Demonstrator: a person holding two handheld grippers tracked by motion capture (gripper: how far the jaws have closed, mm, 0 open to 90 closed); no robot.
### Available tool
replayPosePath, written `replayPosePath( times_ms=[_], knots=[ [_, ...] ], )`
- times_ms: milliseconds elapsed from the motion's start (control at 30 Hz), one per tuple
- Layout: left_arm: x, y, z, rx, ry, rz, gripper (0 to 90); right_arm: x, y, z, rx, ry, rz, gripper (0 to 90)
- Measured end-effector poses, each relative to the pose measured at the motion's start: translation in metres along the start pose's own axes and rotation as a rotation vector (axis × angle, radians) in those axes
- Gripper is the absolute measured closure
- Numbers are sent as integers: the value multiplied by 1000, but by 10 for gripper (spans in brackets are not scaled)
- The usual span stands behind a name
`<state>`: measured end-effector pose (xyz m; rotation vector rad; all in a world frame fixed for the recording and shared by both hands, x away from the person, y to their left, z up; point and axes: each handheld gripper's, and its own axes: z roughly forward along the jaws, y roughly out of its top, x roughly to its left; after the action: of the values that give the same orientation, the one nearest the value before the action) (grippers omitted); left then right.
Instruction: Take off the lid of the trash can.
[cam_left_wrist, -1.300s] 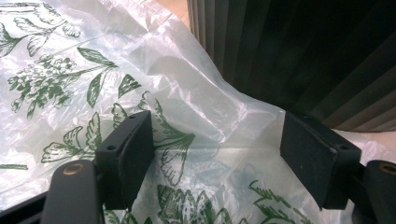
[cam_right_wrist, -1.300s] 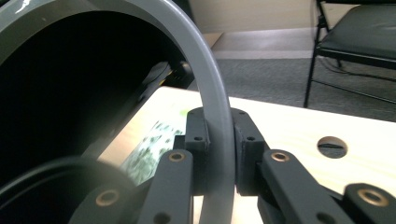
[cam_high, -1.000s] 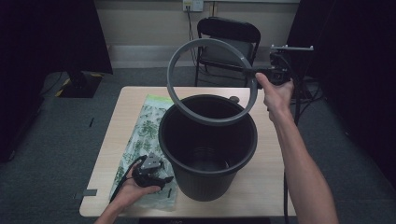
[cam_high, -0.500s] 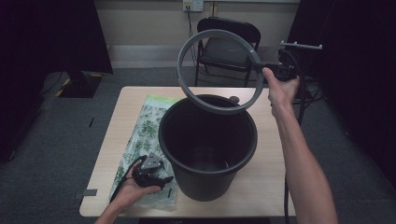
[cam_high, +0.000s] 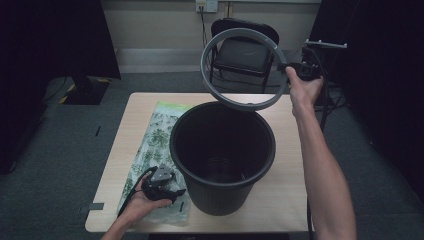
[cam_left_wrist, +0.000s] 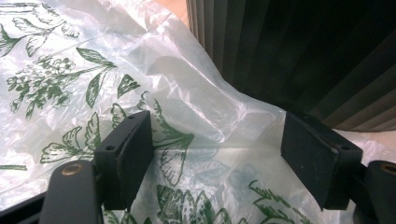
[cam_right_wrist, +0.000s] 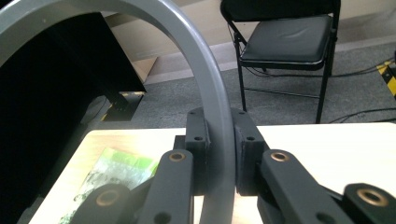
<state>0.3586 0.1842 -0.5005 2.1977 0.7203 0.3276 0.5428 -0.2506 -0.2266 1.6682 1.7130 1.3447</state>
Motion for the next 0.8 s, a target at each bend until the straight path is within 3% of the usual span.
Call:
replayPosePath(
  times_ms=[400, 667, 800],
  knots=[
    [0, 0, 0, -1, -1, -2, 248, -30, 2, 9, 11, -112, 26, 802],
    [0, 0, 0, 0, 0, -1, 248, -56, -27, 14, 44, -146, 44, 802],
    [0, 0, 0, -1, 0, -2, 248, -71, -49, 15, 71, -168, 27, 801]
  ],
)
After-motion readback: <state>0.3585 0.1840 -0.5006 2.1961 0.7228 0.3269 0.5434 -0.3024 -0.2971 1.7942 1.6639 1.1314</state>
